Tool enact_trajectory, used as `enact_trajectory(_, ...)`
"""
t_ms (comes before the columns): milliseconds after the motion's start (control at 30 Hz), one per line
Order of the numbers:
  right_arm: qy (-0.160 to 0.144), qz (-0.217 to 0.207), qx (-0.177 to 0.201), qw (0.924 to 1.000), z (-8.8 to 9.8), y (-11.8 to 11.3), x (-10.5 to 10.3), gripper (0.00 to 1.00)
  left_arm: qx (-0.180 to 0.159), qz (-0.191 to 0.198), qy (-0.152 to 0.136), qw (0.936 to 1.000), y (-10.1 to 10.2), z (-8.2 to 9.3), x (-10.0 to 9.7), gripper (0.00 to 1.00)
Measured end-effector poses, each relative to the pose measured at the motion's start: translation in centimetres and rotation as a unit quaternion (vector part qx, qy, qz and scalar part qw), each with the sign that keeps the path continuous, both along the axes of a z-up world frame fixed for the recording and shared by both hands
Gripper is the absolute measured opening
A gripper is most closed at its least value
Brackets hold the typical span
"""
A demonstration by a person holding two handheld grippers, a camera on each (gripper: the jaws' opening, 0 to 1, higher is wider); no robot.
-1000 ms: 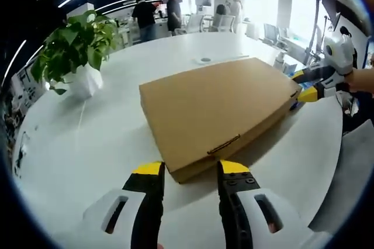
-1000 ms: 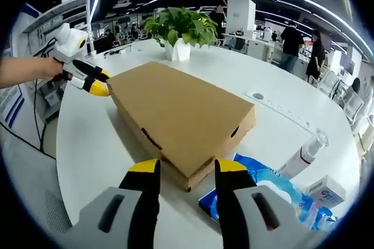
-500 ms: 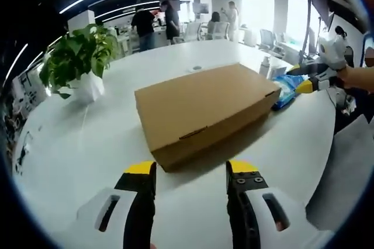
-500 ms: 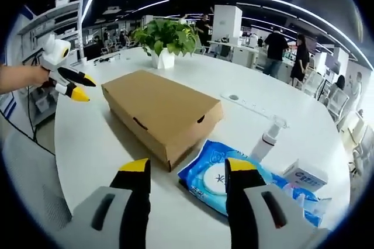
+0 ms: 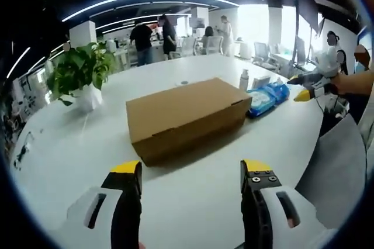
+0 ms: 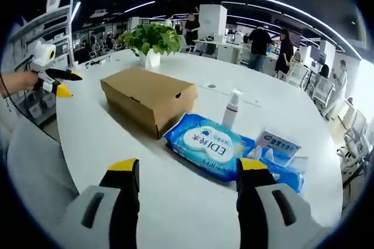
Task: Operate the shoe box by opening the lid, removing the specified soft item, and placing it in the target area until the item is outside and the box remains undamaged.
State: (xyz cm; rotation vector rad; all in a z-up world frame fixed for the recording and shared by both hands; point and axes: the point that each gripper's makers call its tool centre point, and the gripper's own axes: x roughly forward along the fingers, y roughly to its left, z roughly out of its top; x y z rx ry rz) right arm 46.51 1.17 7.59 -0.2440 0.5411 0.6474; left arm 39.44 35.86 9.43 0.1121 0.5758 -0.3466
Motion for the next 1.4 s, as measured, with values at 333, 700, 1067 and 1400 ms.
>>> enact_trajectory(333, 0.000, -0.045, 0.002, 0.9990, 0.1, -3.0, -3.4, 0.70, -0.021, 0.010, -0.017, 0.9996, -1.6, 1.2, -2.3, 0.77)
enact_trajectory(700, -0.020, -0.074, 0.011, 0.9970, 1.7, -4.2, -5.5, 0.80, -0.032, 0.021, -0.035, 0.9986, -2.3, 2.4, -4.7, 0.86)
enact_trajectory(1067, -0.029, -0.066, 0.026, 0.9970, 2.4, -4.4, -6.4, 0.94, -0.036, 0.030, -0.049, 0.9977, -2.8, 2.9, -6.8, 1.00)
enact_trajectory(1400, -0.039, -0.055, 0.028, 0.9974, 2.8, -3.7, -6.6, 0.96, -0.028, 0.027, -0.048, 0.9981, -2.9, 3.0, -6.8, 1.00)
